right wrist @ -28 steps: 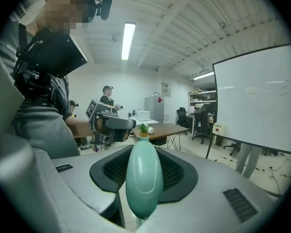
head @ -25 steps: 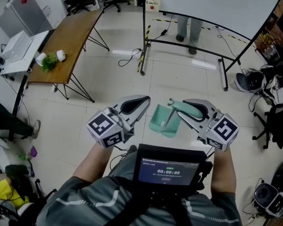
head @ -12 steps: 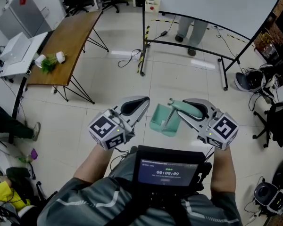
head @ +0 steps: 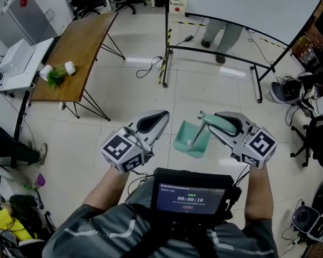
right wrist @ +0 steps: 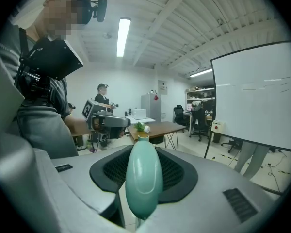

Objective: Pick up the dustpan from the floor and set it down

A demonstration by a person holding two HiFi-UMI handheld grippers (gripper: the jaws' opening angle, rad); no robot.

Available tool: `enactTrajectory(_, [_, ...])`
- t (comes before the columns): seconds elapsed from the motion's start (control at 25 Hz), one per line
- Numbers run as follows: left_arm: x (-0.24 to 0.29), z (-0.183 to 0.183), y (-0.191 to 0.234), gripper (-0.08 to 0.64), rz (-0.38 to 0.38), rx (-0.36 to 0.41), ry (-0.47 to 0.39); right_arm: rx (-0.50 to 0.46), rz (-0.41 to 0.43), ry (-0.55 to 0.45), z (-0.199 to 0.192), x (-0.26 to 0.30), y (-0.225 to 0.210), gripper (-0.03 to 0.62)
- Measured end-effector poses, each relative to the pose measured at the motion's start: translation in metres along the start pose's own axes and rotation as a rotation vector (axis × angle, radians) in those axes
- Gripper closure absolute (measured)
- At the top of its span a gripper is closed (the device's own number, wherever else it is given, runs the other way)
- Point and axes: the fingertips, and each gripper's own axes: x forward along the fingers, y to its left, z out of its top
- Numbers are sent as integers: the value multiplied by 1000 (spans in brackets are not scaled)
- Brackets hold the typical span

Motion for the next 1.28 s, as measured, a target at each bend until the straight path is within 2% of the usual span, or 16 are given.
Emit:
enactTrajectory(0.08, [-5, 2, 18, 534, 9, 7, -5, 1, -8, -2, 3, 14, -7, 428])
enactTrajectory(0.24, [2, 1, 41, 534, -23, 24, 3, 5, -15, -1, 5, 38, -34, 428])
enactTrajectory(0.48, [60, -6, 88, 534, 23, 12, 10, 12, 33, -17, -7, 63, -105, 428])
enactTrajectory(0.64, [127, -15, 118, 534, 98, 46, 29, -42, 109, 5, -22, 72, -163, 428])
enactTrajectory(0.76, [184, -9, 133, 534, 159, 21, 14, -85, 181, 28, -29, 72, -212, 428])
enactTrajectory(0.84, [216, -3, 150, 534, 224, 12, 5, -88, 220, 17, -30, 74, -249, 428])
enactTrajectory(1.04, [267, -1, 191, 534, 346, -3, 1, -98, 274, 9, -32, 86, -326, 428])
enactTrajectory(1.12, [279, -2, 206, 534, 350, -6, 12, -102, 267, 13, -34, 97, -350, 428])
enactTrajectory(1.28, [299, -8, 236, 534, 286, -16, 31, -101, 244, 10, -42, 123, -386, 428])
